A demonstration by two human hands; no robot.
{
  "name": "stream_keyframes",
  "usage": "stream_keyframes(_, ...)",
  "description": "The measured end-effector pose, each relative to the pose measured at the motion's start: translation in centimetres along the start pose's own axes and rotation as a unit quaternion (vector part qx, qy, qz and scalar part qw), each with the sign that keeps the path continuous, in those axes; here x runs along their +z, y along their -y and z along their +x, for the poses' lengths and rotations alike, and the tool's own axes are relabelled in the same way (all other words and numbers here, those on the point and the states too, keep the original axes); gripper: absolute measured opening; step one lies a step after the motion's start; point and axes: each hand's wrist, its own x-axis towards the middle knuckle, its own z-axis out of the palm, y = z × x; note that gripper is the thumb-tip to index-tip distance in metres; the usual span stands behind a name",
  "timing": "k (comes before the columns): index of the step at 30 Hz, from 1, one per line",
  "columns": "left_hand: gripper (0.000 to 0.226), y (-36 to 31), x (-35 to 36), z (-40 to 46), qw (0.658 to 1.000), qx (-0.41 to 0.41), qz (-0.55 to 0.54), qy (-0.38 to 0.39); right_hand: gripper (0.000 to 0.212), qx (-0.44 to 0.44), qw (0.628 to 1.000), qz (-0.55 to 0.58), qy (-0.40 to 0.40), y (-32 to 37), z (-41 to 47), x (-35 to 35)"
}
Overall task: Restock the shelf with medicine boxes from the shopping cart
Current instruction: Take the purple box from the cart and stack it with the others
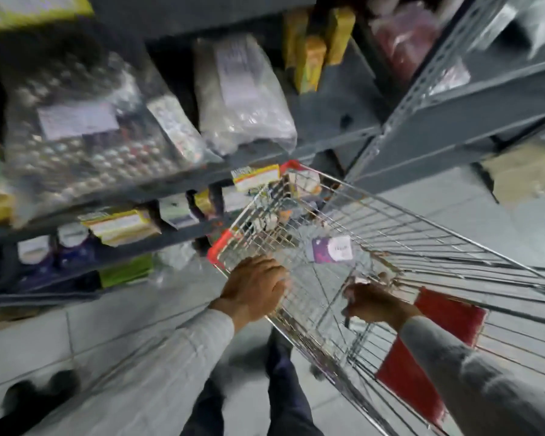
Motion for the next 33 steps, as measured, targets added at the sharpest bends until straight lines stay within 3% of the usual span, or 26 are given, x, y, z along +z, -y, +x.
stream_keyframes(5, 0.051, 1.0, 2.2, 1.3, 0.999, -0.036, -0.008, -0.023, 0.036, 0.060, 0.994, 0.048, -0.078, -3.6, 4.8, 4.3)
stream_keyframes(9, 0.059, 1.3, 2.5, 1.5, 0.999, -0.050, -0.002, -0.016, 0.068, 0.008, 0.972, 0.027, -0.233, -3.6, 7.9, 5.9)
stream_keyframes(12, 0.058, 1.3, 2.2, 1.5, 0.998, -0.053, -0.010, -0.035, 0.084, -0.055, 0.942, -0.060, -0.326, -1.8, 10.5, 3.4)
stream_keyframes(15, 0.058, 1.4, 2.4, 1.5, 0.998, -0.054, -0.005, -0.035, 0.094, -0.078, 0.933, -0.143, -0.322, -1.0, 13.4, 0.3)
stream_keyframes(20, 0.062, 1.7, 2.6, 1.5, 0.997, -0.070, -0.005, -0.028, 0.082, -0.115, 0.936, -0.167, -0.289, -0.4, 15.0, -1.5)
stream_keyframes(28, 0.063, -0.2, 0.9, 0.2, 0.997, -0.062, -0.046, -0.031, 0.083, -0.154, 0.937, -0.111, -0.293, 3.4, 3.1, -3.4)
stream_keyframes(30, 0.059, -0.7, -0.9, -0.7, 0.993, -0.069, -0.073, -0.064, 0.083, -0.159, 0.928, -0.130, -0.312, 4.9, -0.8, -5.0)
stream_keyframes(33, 0.052, -1.7, -7.3, -3.4, 0.977, -0.049, -0.108, -0.177, 0.089, -0.174, 0.904, -0.095, -0.379, 8.0, -9.4, -8.9)
